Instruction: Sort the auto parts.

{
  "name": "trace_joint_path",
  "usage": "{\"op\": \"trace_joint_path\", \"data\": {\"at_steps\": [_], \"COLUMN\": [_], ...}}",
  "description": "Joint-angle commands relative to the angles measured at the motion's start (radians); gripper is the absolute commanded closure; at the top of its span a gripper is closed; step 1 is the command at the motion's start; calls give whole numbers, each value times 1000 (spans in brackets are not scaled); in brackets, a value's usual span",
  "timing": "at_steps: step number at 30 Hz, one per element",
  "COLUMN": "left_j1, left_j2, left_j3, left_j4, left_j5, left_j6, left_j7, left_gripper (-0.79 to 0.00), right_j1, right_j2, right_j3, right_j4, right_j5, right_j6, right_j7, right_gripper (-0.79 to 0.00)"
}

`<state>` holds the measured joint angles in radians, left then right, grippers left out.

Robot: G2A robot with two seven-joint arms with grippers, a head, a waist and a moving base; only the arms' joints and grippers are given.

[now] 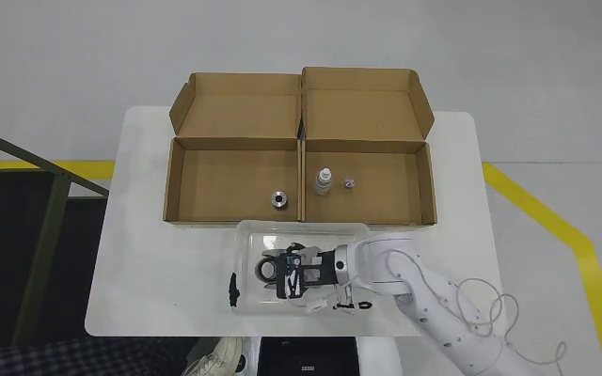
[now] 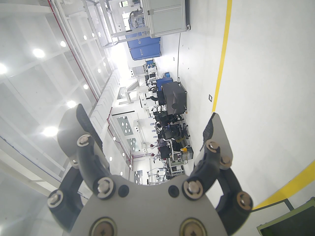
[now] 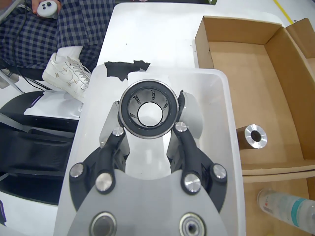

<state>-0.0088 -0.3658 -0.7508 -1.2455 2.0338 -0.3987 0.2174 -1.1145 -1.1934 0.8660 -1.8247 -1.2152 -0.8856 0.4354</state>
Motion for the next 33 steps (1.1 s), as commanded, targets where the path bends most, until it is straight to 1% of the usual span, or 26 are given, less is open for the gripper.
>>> {"op": "trace_joint_path", "data": {"at_steps": [1, 7, 19, 33], "left_j1": [0, 0, 0, 0], "left_j2": [0, 0, 0, 0], "left_j3": [0, 0, 0, 0], "left_j4": [0, 0, 0, 0], "left_j5": [0, 0, 0, 0], "left_j6": [0, 0, 0, 0], "left_j7": [0, 0, 0, 0], "left_gripper": [-785, -785, -785, -785], "right_j1": [-1, -4, 6, -13], "right_j2": [3, 10, 12, 22], "right_j3": [15, 61, 111, 179], "right_j4": [-6, -17, -5, 14], "right_j5": [19, 80, 182, 273], "right_j6": [-1, 9, 52, 64], "right_j7": [-13, -65, -168, -219], "right_gripper": [0, 0, 0, 0]}}
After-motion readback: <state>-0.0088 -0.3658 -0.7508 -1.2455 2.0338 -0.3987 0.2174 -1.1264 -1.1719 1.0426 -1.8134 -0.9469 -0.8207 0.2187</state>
